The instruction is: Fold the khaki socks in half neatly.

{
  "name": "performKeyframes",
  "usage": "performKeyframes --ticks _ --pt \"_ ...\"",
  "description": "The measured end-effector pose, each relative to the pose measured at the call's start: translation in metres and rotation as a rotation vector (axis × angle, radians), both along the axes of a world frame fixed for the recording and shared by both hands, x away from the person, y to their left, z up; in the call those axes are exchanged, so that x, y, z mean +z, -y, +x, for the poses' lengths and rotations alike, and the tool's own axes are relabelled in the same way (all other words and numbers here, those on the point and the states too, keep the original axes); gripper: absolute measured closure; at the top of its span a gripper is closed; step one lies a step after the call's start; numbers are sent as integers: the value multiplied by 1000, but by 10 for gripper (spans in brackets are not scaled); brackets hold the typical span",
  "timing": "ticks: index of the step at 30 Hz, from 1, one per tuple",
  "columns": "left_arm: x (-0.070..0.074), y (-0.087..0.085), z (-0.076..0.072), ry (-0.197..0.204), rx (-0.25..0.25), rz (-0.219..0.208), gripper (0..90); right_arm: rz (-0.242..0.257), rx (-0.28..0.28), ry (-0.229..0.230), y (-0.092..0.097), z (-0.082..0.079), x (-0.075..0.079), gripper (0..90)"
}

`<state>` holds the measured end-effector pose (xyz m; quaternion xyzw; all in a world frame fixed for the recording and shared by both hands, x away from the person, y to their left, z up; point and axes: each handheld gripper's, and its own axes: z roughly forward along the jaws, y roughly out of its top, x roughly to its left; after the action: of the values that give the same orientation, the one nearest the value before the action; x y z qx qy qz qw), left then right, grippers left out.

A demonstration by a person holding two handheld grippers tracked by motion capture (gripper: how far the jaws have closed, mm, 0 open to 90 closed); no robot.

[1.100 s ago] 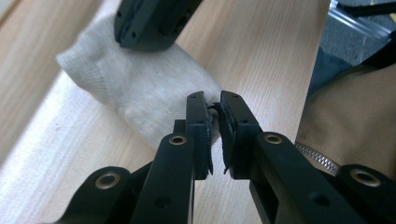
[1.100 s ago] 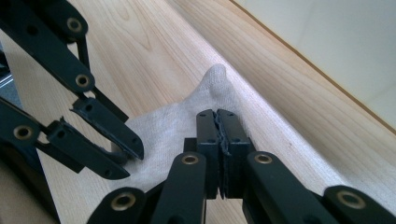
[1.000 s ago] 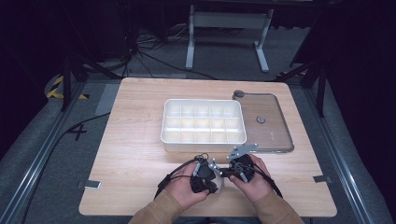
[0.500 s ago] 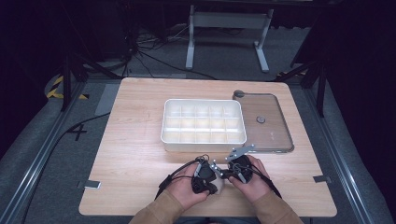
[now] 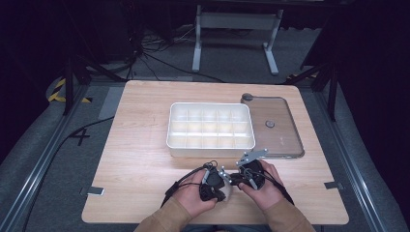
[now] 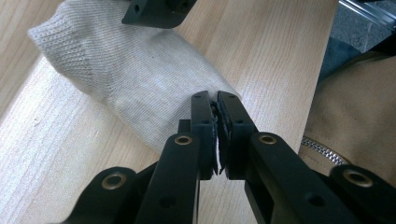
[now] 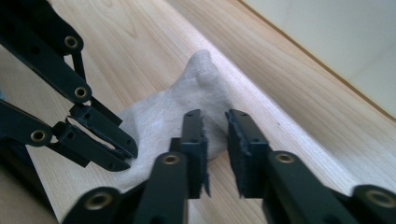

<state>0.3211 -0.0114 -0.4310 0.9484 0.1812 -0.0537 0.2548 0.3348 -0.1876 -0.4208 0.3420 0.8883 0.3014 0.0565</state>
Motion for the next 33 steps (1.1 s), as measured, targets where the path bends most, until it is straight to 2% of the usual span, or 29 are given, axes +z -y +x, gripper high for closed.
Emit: performKeyframes --ticks 6,10,13,16,20,22,28,33 --pt "0 0 0 -11 -2 6 850 59 -78 -31 3 1 -2 550" --pt "-1 1 -1 -7 -6 2 849 68 -98 -39 1 2 -6 511" --pt "-1 1 -1 -2 -5 0 848 64 -99 -63 -1 2 -11 475" --pt "0 2 -1 -6 -15 20 847 66 -109 -78 -2 2 -14 470" --pt "-1 2 -2 -11 -17 19 846 75 -122 -97 -1 2 -15 469" --pt "-2 3 -2 -11 -15 15 847 82 -135 -124 -1 3 -17 465" --pt "-2 4 -2 -20 -19 25 847 115 -157 -154 0 4 -23 442" --pt "-2 4 -3 -24 -16 28 849 161 -170 -190 1 6 -27 445"
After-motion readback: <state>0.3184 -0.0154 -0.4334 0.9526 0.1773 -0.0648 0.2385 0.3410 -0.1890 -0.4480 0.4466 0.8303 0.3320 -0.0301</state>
